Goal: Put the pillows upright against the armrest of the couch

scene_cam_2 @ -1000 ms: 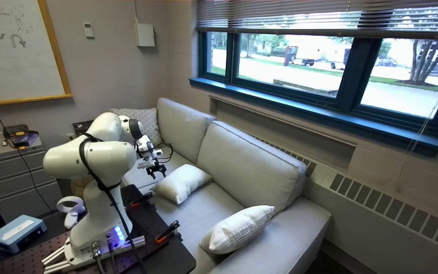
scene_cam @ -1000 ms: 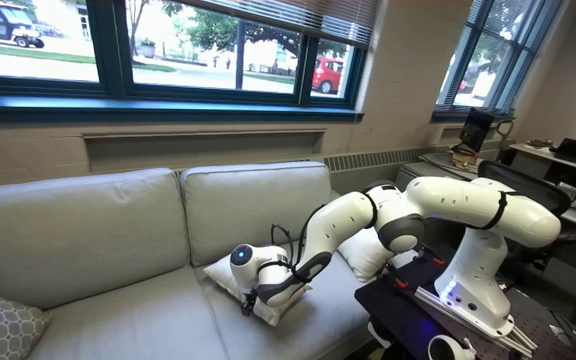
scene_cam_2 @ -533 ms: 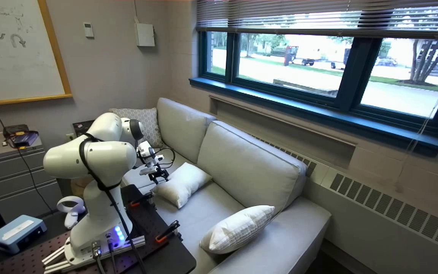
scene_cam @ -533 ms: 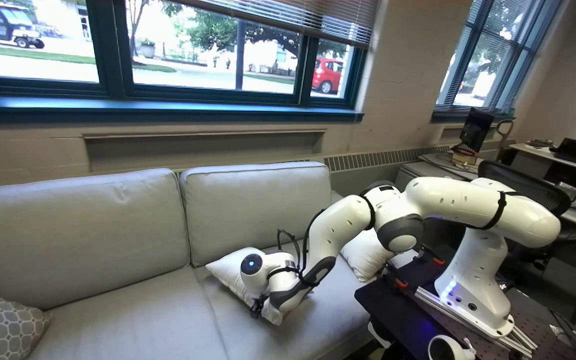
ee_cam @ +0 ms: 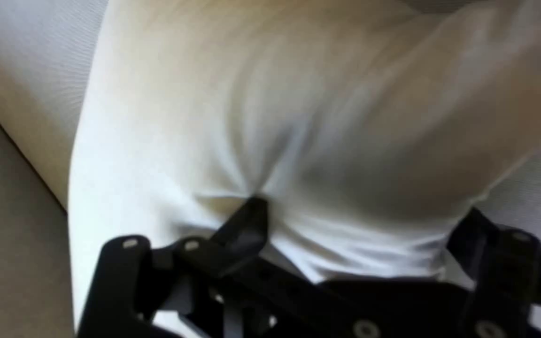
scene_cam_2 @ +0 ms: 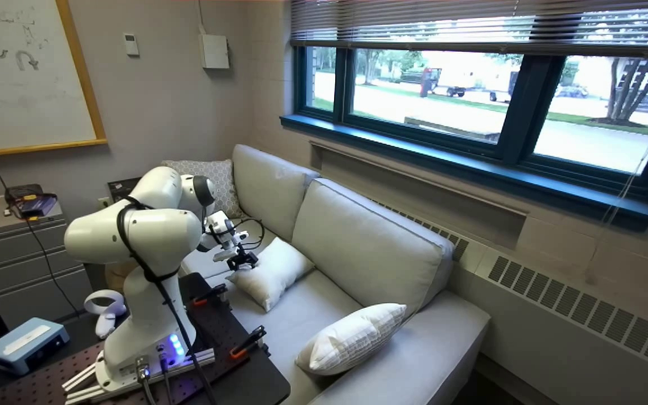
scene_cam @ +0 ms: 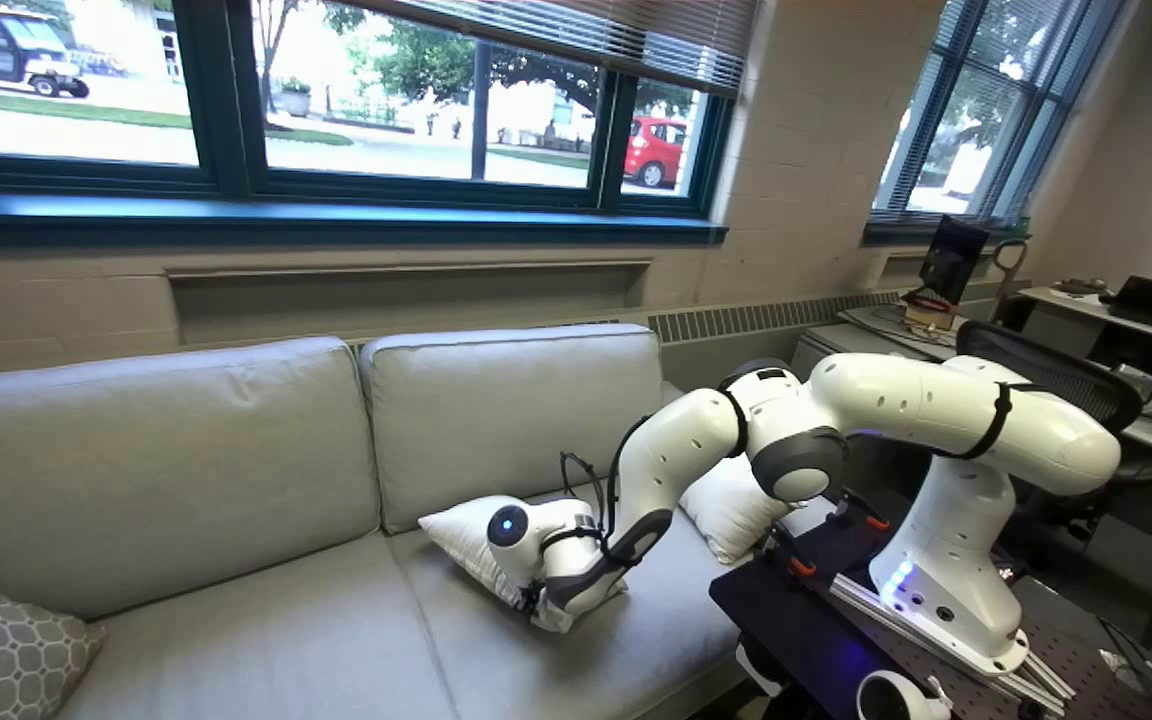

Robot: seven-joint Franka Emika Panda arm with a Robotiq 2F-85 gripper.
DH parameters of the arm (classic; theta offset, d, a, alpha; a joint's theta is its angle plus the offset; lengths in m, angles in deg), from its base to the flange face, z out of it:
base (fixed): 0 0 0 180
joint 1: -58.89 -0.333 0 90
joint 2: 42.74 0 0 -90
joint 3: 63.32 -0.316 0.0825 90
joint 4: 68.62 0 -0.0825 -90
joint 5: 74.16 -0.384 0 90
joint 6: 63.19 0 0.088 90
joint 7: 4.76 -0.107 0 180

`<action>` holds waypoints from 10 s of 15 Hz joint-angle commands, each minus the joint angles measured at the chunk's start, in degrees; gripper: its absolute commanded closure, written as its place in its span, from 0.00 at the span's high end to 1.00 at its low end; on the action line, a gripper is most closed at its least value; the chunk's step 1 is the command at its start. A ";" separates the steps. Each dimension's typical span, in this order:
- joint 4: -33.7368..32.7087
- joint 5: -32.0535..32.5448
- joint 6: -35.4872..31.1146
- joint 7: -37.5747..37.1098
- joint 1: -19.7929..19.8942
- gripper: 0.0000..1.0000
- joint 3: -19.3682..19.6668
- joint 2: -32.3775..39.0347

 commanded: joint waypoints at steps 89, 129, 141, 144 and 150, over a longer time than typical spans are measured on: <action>65.05 -52.10 -61.95 -54.82 -5.11 1.00 13.78 -46.78; 42.04 -36.23 -62.35 -95.83 90.16 1.00 -52.12 -14.29; 42.44 -27.52 -62.84 -93.50 107.03 1.00 -71.77 -6.32; 44.66 -29.08 -62.67 -92.79 102.13 1.00 -70.59 -8.92; 48.27 -35.21 -61.79 -93.77 88.85 1.00 -62.84 -15.53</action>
